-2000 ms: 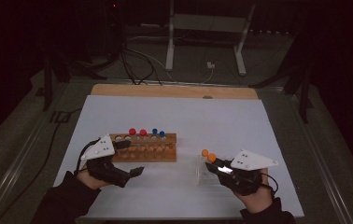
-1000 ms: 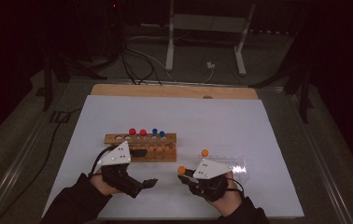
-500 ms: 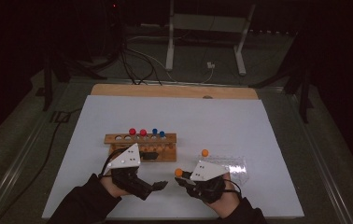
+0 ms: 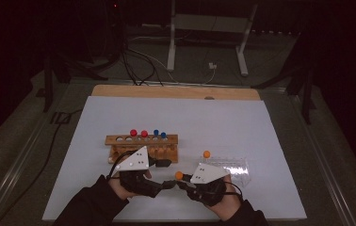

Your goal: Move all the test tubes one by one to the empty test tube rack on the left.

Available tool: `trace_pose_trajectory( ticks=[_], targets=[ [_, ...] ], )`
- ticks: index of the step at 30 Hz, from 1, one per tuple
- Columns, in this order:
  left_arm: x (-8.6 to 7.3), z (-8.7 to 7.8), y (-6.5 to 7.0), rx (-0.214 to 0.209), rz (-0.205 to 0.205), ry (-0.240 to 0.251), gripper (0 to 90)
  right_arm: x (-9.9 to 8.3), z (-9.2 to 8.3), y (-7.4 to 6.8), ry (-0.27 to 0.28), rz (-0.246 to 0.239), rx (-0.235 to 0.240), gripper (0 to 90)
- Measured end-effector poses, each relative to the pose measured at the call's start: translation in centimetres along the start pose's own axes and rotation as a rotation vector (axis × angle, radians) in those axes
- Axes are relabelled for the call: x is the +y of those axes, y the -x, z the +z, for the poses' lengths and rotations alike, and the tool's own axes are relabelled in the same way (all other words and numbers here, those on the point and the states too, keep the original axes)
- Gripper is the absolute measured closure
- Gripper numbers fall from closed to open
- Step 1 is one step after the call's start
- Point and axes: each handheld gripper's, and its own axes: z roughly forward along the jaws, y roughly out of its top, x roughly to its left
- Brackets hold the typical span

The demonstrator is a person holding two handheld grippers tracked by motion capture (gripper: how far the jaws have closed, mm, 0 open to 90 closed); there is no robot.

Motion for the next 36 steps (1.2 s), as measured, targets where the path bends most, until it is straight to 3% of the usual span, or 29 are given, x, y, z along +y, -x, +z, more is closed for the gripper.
trace_pose_trajectory(
  ticks=[20, 36],
  targets=[
    [0.4, 1.9, 0.3, -0.006, 0.030, -0.007, 65.8, 0.1, -0.2, 0.0, 0.008, 0.001, 0.002, 74.9],
    [0.5, 2.1, 0.2, -0.004, 0.037, -0.013, 71.2, 0.0, -0.2, 0.1, 0.013, 0.012, -0.002, 74.8]
  ],
)
